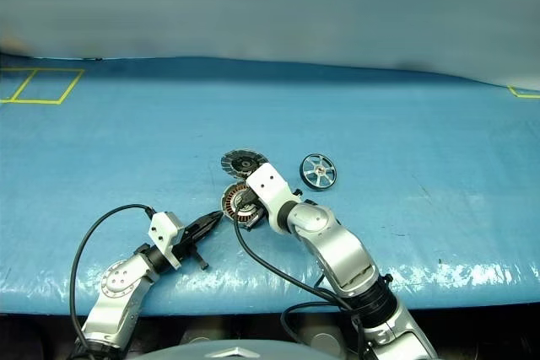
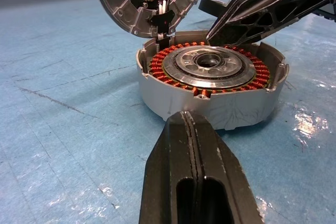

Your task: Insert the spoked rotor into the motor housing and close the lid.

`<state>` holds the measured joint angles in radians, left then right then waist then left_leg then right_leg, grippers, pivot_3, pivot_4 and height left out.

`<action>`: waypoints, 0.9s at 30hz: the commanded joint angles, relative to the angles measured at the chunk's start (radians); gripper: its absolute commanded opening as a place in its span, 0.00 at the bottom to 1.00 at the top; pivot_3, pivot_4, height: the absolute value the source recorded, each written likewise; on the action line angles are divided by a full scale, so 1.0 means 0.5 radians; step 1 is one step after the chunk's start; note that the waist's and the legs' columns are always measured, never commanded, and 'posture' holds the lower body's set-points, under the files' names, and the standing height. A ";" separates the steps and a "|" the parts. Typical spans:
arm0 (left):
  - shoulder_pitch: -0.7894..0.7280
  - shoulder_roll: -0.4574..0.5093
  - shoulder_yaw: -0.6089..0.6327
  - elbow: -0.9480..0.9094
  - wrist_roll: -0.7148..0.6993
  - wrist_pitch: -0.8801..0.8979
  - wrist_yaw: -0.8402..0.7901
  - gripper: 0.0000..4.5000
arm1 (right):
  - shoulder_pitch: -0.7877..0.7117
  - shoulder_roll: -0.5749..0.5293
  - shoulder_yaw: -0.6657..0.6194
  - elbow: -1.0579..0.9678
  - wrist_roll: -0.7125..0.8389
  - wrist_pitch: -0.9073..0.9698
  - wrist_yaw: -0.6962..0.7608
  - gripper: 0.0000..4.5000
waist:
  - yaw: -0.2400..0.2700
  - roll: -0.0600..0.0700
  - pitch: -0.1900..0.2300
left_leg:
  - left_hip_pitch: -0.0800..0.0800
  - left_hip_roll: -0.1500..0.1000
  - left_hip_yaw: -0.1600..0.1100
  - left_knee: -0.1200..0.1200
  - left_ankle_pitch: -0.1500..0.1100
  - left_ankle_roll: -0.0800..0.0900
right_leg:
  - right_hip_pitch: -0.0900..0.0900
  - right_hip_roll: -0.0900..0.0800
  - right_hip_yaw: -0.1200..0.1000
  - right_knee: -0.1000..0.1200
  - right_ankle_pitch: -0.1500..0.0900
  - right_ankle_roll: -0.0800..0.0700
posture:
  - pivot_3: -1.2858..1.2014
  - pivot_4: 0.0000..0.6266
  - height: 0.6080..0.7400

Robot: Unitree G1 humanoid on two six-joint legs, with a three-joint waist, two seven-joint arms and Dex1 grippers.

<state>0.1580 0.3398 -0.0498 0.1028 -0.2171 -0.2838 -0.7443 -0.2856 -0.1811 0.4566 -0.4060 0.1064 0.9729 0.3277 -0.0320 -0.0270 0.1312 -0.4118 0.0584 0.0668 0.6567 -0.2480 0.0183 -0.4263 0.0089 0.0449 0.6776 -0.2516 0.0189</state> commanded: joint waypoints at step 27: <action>0.012 -0.003 -0.017 -0.024 -0.004 0.016 -0.009 0.00 | -0.020 0.071 0.014 -0.028 0.025 -0.016 0.002 0.00 | -0.008 0.000 0.000 | 0.001 0.001 0.000 0.003 0.000 0.000 | 0.000 0.001 0.000 0.003 0.000 0.000 | 0.52 0.24 1.00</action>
<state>0.1615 0.3400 -0.0446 0.1028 -0.2177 -0.2826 -0.7431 -0.2880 -0.1633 0.4621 -0.4007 0.1026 0.9858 0.3249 -0.0362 -0.0270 0.1312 -0.4115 0.0587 0.0667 0.6584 -0.2480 0.0183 -0.4261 0.0092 0.0449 0.6790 -0.2515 0.0190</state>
